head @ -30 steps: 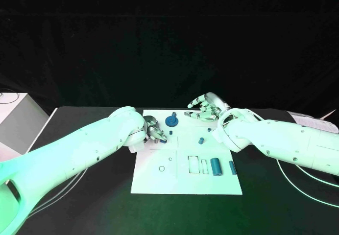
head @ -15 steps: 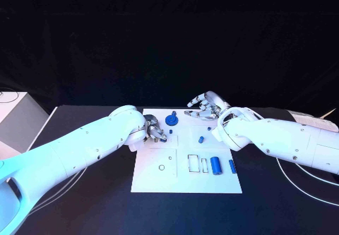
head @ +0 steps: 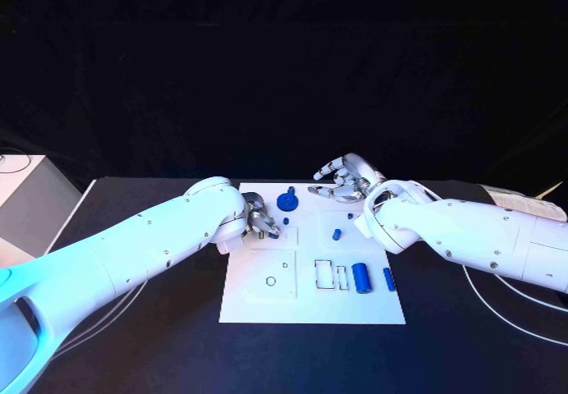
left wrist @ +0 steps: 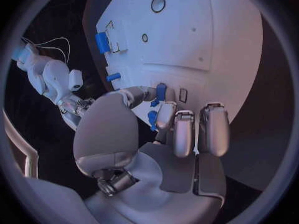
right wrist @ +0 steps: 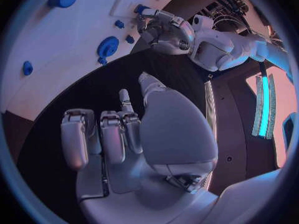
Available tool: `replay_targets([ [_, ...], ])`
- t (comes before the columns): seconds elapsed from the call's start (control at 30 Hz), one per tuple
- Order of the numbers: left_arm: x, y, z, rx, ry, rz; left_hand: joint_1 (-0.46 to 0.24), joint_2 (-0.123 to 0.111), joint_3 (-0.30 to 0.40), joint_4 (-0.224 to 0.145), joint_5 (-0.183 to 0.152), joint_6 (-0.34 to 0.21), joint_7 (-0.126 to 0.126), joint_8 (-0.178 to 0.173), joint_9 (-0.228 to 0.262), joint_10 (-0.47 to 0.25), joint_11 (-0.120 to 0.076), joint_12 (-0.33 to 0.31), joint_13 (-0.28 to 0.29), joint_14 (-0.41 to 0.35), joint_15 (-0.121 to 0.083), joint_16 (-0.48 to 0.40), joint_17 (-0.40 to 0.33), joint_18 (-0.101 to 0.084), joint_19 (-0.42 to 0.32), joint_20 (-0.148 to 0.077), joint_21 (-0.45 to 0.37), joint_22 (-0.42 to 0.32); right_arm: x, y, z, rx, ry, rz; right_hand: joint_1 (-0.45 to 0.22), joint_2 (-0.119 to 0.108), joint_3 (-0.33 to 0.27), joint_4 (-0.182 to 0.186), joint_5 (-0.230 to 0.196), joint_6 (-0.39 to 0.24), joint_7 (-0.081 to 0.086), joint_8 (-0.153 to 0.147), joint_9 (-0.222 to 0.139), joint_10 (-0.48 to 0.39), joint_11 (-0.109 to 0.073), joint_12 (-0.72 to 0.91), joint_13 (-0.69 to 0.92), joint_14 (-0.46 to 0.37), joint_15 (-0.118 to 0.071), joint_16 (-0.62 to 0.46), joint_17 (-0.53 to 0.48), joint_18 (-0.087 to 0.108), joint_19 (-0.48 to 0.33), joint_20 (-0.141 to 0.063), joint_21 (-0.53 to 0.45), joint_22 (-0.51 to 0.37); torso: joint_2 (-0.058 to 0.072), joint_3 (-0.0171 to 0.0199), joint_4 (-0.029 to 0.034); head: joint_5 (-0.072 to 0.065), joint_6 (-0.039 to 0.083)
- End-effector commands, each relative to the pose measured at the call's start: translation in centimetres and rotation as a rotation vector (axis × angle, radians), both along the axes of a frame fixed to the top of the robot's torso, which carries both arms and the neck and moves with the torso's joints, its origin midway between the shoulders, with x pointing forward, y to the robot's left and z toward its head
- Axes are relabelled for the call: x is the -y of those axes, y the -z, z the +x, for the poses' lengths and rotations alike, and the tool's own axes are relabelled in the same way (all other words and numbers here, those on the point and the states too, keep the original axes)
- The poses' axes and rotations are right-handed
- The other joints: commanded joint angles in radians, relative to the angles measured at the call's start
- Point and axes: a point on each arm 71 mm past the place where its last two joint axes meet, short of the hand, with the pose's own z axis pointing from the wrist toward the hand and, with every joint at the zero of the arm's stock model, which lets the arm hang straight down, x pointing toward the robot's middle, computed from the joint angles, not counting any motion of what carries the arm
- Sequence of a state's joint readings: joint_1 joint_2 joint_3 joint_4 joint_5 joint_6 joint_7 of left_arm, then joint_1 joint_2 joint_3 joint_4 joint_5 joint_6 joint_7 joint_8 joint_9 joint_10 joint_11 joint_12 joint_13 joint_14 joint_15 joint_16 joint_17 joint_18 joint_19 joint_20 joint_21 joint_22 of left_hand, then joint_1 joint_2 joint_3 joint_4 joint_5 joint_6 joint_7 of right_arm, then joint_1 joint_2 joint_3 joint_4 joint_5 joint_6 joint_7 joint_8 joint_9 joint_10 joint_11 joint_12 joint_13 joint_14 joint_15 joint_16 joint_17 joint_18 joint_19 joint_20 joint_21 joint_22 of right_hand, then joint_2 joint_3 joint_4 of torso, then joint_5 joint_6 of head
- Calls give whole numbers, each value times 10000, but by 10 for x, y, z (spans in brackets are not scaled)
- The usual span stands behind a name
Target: Assemble the parts on the task board
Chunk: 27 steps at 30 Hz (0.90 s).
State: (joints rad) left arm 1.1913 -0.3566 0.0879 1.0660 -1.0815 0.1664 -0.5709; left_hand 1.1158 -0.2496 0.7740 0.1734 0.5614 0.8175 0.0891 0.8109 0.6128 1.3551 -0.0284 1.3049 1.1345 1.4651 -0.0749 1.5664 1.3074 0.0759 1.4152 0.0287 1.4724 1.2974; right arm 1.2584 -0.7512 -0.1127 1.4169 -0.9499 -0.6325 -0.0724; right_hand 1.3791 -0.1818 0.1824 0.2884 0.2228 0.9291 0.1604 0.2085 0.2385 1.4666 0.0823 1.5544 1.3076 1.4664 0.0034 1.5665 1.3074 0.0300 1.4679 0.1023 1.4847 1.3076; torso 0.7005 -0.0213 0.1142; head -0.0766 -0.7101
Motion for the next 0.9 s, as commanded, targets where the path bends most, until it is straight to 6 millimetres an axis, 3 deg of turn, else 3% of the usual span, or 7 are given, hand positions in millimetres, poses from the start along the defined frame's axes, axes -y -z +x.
replay_targets([
  [0.03, 2, 18, -9, -686, 312, 493, 3, 114, 1182, -1239, -16, 513, -465, -4, 2641, 105, -19, 55, 23, 1057, -85, 43, 2634, -175, 63, 3, 71, 18, -2, 0, -1, 22, -171, -90, -87, 2, 44, -5, 61, -80, -2, 67, 9, 865, -47, -19, 2486, 1043, -15, 43, 2634, -51, 656, -4, -35, 1840, 2, -4, 1, -22, -8],
  [0.47, 4, 22, -9, -707, 325, 554, -157, 268, 927, -1103, -152, 651, -563, -38, 2717, 179, -99, 0, -44, 1057, -151, 43, 2634, -191, 115, -53, 83, 84, -3, 0, -1, 34, -194, -82, -87, 2, 44, -5, 61, -80, -2, 67, 9, 865, -47, -19, 2486, 1043, -15, 43, 2634, -51, 656, -4, -35, 1840, -8, -12, 6, -53, -8],
  [0.9, 6, 23, -8, -620, 230, 485, -300, 566, 94, -861, -526, 749, -644, -214, 2798, 238, -159, -51, -60, 1057, -208, 43, 2634, -196, 135, -118, 55, 84, -3, 0, -1, 38, -202, -79, -87, 2, 44, -5, 61, -80, -2, 67, 9, 865, -47, -19, 2486, 1043, -15, 43, 2634, -51, 656, -4, -35, 1840, 3, -12, 1, -80, 1],
])
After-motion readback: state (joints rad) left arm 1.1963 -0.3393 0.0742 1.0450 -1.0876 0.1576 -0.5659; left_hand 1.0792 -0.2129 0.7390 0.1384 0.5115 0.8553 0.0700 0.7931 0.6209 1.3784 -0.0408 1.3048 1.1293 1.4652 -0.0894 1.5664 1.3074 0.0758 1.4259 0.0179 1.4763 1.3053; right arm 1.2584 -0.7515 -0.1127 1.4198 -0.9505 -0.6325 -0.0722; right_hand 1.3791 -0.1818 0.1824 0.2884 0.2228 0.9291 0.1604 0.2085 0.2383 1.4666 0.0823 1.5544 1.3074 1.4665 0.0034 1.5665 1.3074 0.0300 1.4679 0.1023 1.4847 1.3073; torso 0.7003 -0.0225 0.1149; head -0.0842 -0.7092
